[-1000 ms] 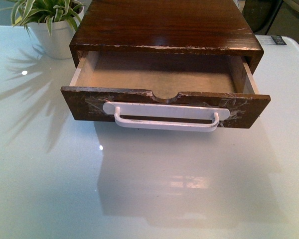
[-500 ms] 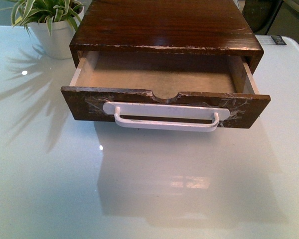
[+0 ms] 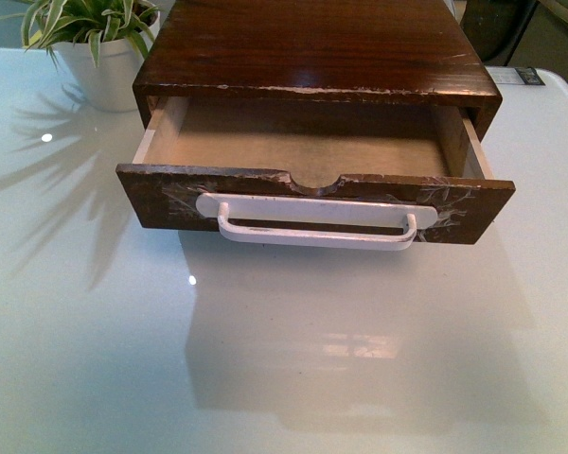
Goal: Open drawer
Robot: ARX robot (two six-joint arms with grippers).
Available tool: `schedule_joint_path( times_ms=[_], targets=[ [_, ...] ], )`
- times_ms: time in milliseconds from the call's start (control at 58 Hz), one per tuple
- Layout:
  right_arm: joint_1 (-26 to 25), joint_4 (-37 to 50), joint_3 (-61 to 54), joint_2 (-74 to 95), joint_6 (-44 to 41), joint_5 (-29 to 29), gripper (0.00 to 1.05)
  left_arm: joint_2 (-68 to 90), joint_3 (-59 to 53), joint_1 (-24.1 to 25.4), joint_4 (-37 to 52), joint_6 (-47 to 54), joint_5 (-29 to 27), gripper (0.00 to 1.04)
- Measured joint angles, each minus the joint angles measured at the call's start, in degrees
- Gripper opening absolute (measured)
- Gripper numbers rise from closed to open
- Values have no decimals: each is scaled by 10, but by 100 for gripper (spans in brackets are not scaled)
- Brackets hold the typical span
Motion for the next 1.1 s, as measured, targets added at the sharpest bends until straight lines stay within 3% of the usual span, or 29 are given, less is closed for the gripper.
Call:
schedule_joint_path(
  times_ms=[103, 190, 569, 621, 1103],
  targets=[
    [0, -3, 0, -4, 0, 0, 2, -21, 0, 0, -20, 0, 0, 2],
    [0, -3, 0, -5, 0, 0, 2, -87, 0, 0, -103, 0, 0, 2],
    [0, -4, 0, -5, 0, 0, 2, -108, 0, 0, -111, 0, 0, 2],
    [0, -4, 0, -5, 0, 0, 6, -108, 0, 0, -111, 0, 0, 12],
    [0, -4, 0, -5, 0, 0, 92, -108, 0, 0, -111, 0, 0, 97]
  ],
)
